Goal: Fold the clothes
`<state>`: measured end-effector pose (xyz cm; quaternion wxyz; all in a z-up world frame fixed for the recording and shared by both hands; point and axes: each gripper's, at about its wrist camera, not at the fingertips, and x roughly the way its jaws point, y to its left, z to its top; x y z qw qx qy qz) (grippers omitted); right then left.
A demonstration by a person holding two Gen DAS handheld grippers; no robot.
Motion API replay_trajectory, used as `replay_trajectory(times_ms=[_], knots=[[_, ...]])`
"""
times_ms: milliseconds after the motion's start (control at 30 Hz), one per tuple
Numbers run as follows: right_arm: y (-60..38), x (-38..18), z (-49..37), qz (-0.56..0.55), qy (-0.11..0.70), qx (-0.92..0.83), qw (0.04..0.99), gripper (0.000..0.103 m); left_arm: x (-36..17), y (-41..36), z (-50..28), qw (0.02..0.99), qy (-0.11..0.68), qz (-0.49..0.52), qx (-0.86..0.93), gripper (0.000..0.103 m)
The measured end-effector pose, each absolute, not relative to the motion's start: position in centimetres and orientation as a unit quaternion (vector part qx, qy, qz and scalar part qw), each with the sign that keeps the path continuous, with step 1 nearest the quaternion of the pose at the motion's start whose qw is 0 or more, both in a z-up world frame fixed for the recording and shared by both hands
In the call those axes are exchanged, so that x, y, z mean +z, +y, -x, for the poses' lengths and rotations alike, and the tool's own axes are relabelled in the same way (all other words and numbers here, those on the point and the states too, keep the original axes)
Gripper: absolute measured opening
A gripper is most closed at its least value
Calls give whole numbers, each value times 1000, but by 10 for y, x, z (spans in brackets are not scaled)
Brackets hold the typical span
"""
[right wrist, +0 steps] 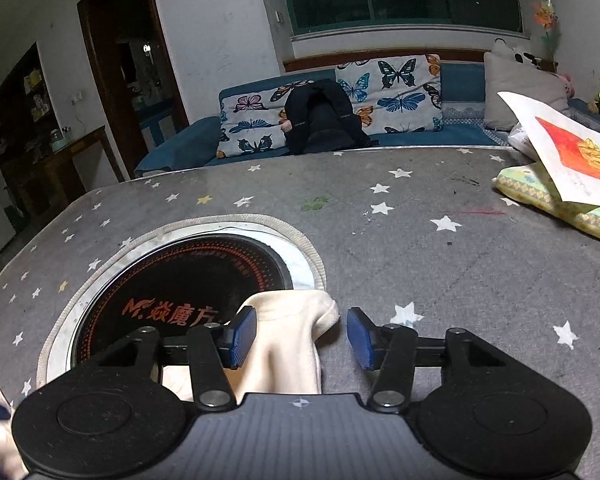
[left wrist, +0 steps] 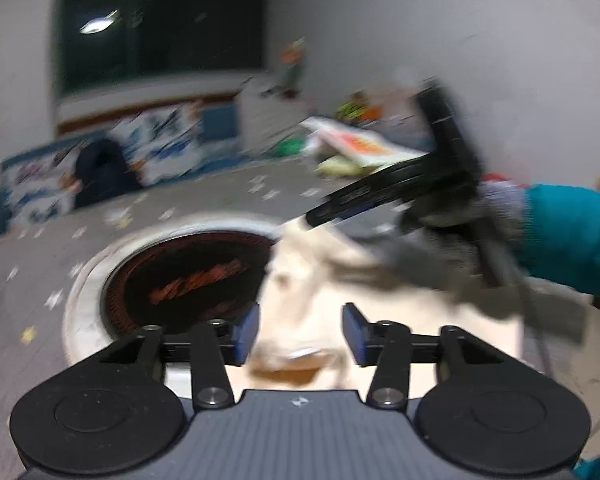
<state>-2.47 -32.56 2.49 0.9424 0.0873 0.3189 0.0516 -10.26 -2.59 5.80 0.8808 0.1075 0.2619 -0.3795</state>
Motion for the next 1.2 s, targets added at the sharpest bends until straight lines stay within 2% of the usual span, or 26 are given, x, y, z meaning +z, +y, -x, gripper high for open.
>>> replay_trajectory(times_ms=[100, 200, 233, 267, 333, 567, 700, 733, 800, 833, 867, 933, 1033, 1100, 1167, 1200], knots=[[-326, 24, 25, -89, 317, 52, 943, 55, 50, -28, 93, 883, 300, -94, -348, 52], [-326, 25, 27, -86, 314, 51, 944, 55, 47, -31, 87, 879, 322, -68, -345, 46], [-327, 25, 27, -85, 314, 50, 944, 55, 46, -32, 87, 877, 324, -65, -348, 34], [-327, 25, 27, -85, 314, 49, 944, 55, 46, -35, 86, 876, 323, -68, -352, 16], [-328, 25, 27, -84, 316, 49, 944, 55, 46, -36, 82, 873, 323, -66, -359, 3], [-327, 25, 26, -75, 318, 52, 944, 55, 78, -11, 35, 935, 233, -85, -254, 0], [-328, 24, 24, -79, 318, 52, 943, 56, 86, 6, 24, 919, 270, -28, -285, 3], [-328, 24, 24, -81, 318, 52, 943, 56, 86, 8, 26, 912, 276, -18, -301, 7], [-330, 21, 22, -84, 321, 51, 942, 56, 77, -1, 44, 901, 293, -38, -319, 26], [-330, 20, 21, -86, 323, 50, 941, 56, 72, -5, 54, 894, 301, -50, -328, 46], [-331, 19, 19, -88, 324, 49, 941, 56, 69, -8, 59, 892, 310, -47, -327, 54], [-332, 18, 18, -94, 327, 49, 939, 56, 62, -12, 68, 886, 329, -38, -323, 54], [-331, 18, 18, -93, 327, 50, 939, 56, 53, -19, 82, 878, 357, -25, -318, 63], [-330, 18, 18, -93, 326, 50, 939, 56, 48, -25, 87, 873, 373, -17, -312, 65], [-329, 18, 18, -94, 325, 51, 940, 56, 44, -30, 86, 870, 386, -13, -308, 58], [-328, 19, 18, -93, 324, 52, 940, 56, 41, -32, 84, 867, 392, -12, -308, 51]])
